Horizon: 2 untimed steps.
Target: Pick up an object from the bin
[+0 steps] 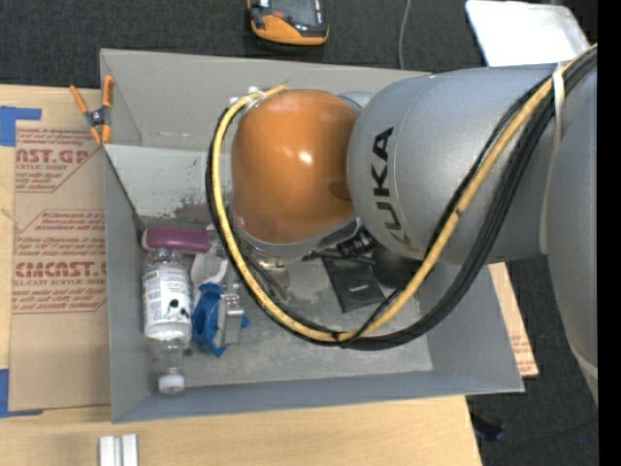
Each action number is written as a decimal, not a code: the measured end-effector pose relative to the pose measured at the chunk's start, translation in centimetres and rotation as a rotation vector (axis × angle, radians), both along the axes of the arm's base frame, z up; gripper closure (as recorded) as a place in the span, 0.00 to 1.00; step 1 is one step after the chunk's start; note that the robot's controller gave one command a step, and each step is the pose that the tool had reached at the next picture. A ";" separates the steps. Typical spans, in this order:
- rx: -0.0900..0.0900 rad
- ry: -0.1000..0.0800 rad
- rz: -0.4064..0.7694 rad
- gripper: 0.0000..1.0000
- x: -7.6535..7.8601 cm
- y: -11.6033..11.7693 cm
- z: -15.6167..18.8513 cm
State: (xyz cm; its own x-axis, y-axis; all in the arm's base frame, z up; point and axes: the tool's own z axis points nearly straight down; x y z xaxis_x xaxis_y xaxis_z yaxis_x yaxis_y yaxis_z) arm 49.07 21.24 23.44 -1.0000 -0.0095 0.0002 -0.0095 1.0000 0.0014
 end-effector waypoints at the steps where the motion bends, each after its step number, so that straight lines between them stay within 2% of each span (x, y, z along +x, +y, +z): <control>1: -0.001 0.000 0.144 0.00 0.1 0.5 -5.4; 2: 0.000 -0.004 0.597 0.00 0.2 0.6 -6.7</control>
Offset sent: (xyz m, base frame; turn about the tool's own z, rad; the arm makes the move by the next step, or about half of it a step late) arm 0.0030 0.0062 -0.0736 -0.9734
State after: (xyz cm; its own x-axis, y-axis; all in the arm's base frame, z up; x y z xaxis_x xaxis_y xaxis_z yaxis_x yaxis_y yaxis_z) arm 49.27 21.87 16.70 -0.8215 -0.5701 -0.0035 -0.5701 0.8216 0.0002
